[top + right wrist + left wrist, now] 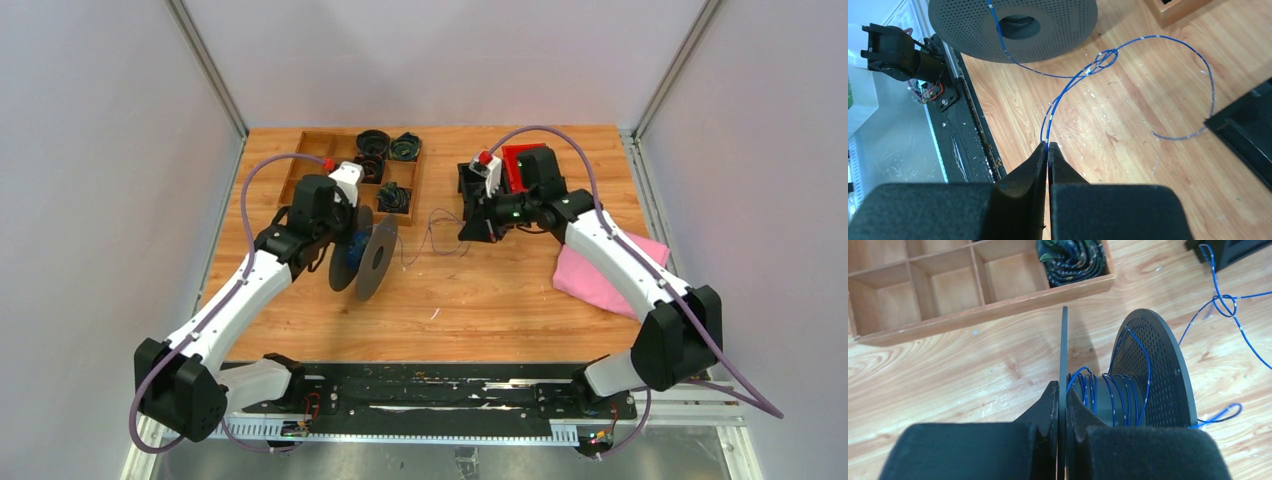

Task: Wrap the cables
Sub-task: Place the cable reel at the center of the board.

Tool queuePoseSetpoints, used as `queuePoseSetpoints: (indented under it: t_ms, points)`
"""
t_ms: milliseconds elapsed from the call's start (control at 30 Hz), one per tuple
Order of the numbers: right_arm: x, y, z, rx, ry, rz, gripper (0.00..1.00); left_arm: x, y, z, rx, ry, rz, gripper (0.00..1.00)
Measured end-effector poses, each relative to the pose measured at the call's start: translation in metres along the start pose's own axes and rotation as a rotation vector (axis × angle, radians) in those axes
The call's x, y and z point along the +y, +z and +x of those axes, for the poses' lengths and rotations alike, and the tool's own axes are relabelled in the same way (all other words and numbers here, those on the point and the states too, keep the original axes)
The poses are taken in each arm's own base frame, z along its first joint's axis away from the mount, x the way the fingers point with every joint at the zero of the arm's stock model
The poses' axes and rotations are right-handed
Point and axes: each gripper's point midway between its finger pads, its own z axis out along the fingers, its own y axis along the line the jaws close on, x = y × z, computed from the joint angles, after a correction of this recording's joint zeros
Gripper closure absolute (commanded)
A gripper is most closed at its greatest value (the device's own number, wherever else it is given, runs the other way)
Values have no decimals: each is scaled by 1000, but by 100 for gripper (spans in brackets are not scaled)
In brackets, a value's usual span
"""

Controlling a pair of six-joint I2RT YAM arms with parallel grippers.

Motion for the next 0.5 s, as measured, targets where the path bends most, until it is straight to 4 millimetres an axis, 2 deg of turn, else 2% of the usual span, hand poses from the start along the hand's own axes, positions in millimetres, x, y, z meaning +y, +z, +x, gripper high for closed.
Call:
queuePoseSetpoints:
  t_ms: [67,167,267,500]
  points:
    - [0,9,6,19,23,-14,99,5,1,5,11,2,-28,100]
    - [6,20,6,21,25,-50,99,13,3,13,29,4,-67,100]
    - [7,24,2,10,14,-50,99,21,4,19,43,2,-97,100]
    - [-7,25,1,4,3,27,99,32,7,21,50,-14,-131,100]
